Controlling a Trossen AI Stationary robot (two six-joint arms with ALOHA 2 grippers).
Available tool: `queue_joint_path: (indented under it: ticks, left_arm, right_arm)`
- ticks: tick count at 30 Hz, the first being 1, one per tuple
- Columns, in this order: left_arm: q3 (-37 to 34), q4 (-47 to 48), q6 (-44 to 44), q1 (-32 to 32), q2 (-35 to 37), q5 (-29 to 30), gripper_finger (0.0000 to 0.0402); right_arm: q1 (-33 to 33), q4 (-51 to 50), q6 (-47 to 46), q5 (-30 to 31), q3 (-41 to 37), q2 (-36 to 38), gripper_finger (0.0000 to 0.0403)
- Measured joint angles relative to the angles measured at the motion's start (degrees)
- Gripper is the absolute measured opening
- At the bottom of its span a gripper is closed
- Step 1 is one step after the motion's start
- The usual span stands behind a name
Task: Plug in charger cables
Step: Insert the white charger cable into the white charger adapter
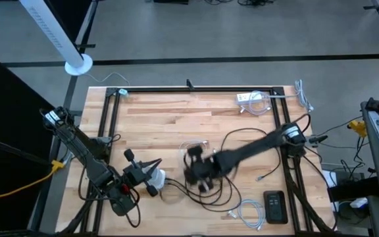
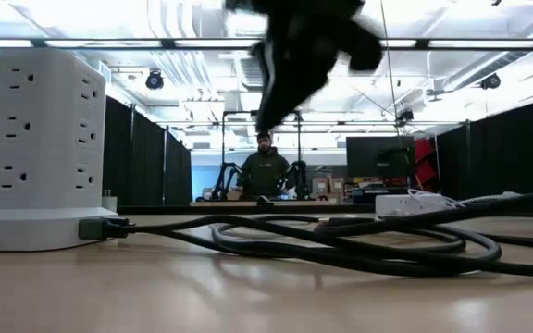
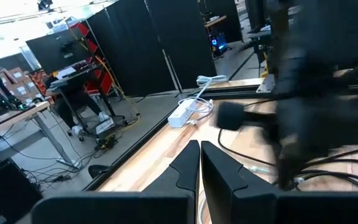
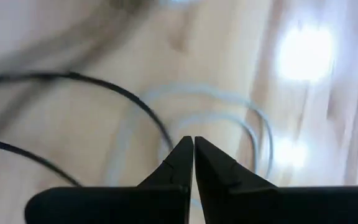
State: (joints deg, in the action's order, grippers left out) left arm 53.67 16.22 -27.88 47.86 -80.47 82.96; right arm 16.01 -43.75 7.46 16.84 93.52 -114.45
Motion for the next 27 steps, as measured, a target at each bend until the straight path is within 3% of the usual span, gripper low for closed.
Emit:
queue_joint_path:
  ticks: [6, 14, 18, 27]
  left_arm:
    - [-0.1, 0.1, -2.8, 0.0, -0.1, -3.4, 0.0]
    - [-0.8, 0.1, -8.5, 0.0, -0.1, -13.3, 0.0]
    - [-0.9, -0.2, -8.7, 0.0, -0.1, -15.1, 0.0]
    - [-0.9, 0.3, -8.1, 0.1, -0.2, -15.1, 0.0]
  right_arm:
    - [-8.4, 5.9, 3.6, -12.4, -6.9, -1.9, 0.0]
    - [-17.8, 18.5, 11.6, -16.8, -12.4, -3.0, 0.0]
    - [-24.2, 18.7, 14.1, -21.5, -12.4, -3.7, 0.0]
    - [-40.7, 13.6, 17.2, -25.4, -12.5, -4.2, 0.0]
